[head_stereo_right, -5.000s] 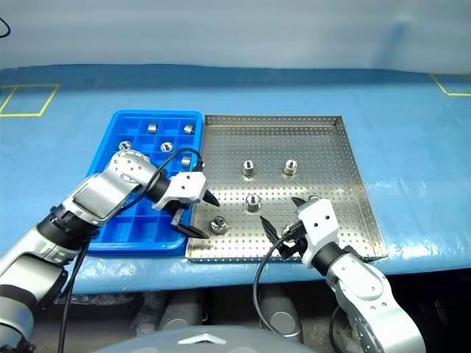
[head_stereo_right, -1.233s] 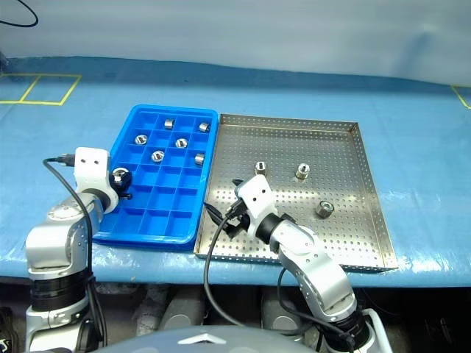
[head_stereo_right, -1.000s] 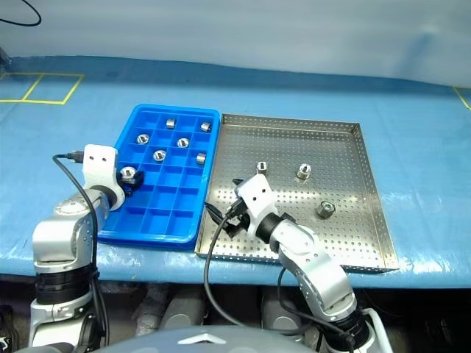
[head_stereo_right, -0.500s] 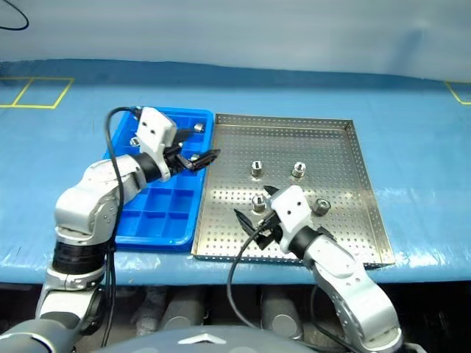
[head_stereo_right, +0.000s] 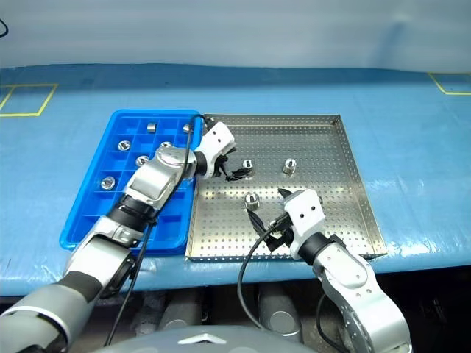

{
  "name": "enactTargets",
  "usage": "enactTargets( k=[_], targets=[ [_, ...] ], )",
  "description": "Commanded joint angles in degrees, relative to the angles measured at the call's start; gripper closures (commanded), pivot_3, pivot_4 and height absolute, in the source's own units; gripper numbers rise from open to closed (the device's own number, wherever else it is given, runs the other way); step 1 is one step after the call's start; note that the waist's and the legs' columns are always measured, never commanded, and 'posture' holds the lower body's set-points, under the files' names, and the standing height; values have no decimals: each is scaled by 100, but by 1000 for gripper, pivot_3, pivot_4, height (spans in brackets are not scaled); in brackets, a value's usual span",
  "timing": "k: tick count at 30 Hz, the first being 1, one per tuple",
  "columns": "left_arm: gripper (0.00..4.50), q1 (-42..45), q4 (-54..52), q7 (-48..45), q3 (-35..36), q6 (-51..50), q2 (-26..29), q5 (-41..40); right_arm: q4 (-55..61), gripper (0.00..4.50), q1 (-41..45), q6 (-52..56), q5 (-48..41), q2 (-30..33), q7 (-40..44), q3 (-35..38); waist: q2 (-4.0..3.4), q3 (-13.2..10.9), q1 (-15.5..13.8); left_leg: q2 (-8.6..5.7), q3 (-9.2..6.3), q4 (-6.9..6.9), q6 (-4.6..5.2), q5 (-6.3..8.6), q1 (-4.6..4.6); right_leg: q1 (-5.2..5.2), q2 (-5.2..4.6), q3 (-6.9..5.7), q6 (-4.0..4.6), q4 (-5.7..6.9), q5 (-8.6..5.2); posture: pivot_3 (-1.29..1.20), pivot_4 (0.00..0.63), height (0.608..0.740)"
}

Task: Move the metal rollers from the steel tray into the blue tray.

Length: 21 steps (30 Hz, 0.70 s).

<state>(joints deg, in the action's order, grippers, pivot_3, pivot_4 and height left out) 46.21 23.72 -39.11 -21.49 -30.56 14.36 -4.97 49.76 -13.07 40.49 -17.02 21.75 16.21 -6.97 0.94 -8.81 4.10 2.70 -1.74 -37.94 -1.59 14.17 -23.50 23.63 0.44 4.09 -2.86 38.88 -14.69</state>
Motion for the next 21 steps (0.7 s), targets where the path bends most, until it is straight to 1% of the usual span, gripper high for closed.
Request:
enactTargets(
  k=[1,5,12,15,17,21],
  targets=[
    [6,401,683,147,-16,544,-286,320,134,0,5,-109,36,-80,-79,-80,0,0,17,0,0,0,1,0,-1,1,0,0,0,-1,0,-142,150,740],
    [6,637,1384,316,42,866,-534,559,146,0,-24,-126,86,-124,-134,-113,0,0,69,0,-1,1,2,1,-3,2,0,1,0,-2,0,-161,150,740],
    [6,824,2105,426,96,980,-675,872,175,0,-99,-160,135,-133,-213,-66,0,0,138,-1,-1,0,2,1,-3,1,0,3,-3,-1,0,-170,150,740],
    [589,822,2165,386,142,940,-682,913,165,0,-92,-167,131,-130,-222,-58,0,0,144,-1,-1,0,2,1,-2,0,0,2,-4,-1,0,-162,150,740],
    [1197,781,2097,309,180,865,-673,907,144,0,-74,-176,129,-130,-230,-62,0,0,143,-1,-1,-1,2,1,-2,0,0,3,-4,0,0,-158,150,740],
    [2555,685,1802,298,286,772,-607,883,88,0,-5,-170,130,-135,-230,-88,0,0,141,-1,-1,-1,2,1,-1,0,0,2,-4,1,0,-148,150,740]
  ],
)
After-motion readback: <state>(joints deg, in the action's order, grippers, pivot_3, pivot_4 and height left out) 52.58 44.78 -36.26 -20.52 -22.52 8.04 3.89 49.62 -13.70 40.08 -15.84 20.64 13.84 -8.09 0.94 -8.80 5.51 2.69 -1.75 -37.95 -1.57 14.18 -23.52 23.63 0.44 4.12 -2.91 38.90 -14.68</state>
